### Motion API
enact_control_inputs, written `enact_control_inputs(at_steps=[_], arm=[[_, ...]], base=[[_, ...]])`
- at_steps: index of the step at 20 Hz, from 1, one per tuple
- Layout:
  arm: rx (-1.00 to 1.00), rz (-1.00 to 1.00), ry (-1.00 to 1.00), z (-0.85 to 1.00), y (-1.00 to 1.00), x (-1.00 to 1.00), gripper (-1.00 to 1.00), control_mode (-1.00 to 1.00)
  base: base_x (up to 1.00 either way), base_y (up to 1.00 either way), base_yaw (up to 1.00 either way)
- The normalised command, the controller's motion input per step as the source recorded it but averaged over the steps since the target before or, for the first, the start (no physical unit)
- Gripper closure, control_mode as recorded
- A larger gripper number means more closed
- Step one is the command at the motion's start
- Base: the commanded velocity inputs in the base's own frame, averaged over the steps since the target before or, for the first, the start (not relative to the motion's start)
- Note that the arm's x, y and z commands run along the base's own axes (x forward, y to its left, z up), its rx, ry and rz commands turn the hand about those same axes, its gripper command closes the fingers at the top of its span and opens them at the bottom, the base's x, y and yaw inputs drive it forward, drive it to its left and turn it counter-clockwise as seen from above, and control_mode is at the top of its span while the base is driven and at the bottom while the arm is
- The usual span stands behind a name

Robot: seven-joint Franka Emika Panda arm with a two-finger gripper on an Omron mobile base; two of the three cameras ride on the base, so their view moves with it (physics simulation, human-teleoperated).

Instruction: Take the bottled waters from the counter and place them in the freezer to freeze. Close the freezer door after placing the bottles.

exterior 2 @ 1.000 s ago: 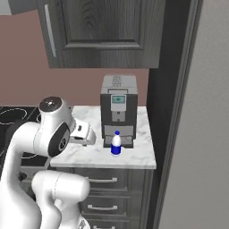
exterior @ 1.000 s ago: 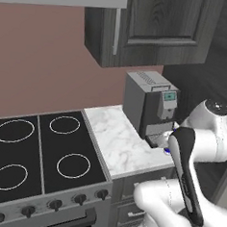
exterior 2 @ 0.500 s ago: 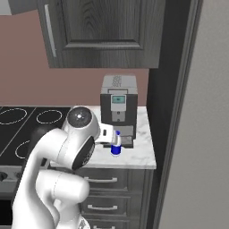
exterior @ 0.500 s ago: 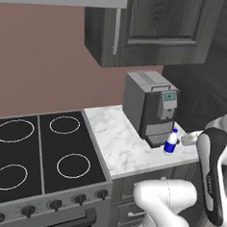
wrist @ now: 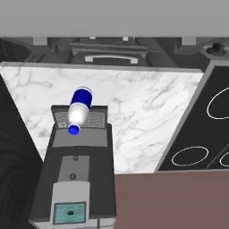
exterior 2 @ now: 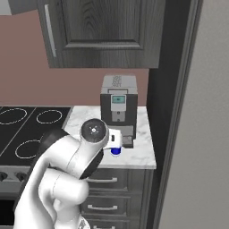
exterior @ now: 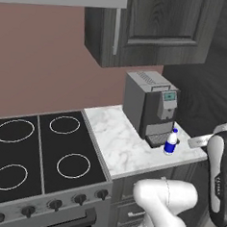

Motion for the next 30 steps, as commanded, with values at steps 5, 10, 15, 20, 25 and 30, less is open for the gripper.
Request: enact_control_inputs(at_steps=[5,10,15,20,25,30], arm=[[0.12,0.0,-0.19,-0.58,-0.16,0.0,-1.0,-1.0],[0.09,0.0,-0.07,-0.76,-0.09,0.0,-1.0,-1.0],[0.02,0.0,-0.19,-0.54,-0.02,0.0,-1.0,-1.0],[0.01,0.0,-0.3,-0.43,0.0,0.0,-1.0,-1.0],[0.0,0.01,-0.29,-0.17,0.0,0.0,-1.0,-1.0],[0.0,0.0,-0.09,-0.06,0.0,0.1,-1.0,-1.0]], base=[[0.0,0.0,0.0],[0.0,0.0,0.0],[0.0,0.0,0.0],[0.0,0.0,0.0],[0.0,0.0,0.0],[0.0,0.0,0.0]])
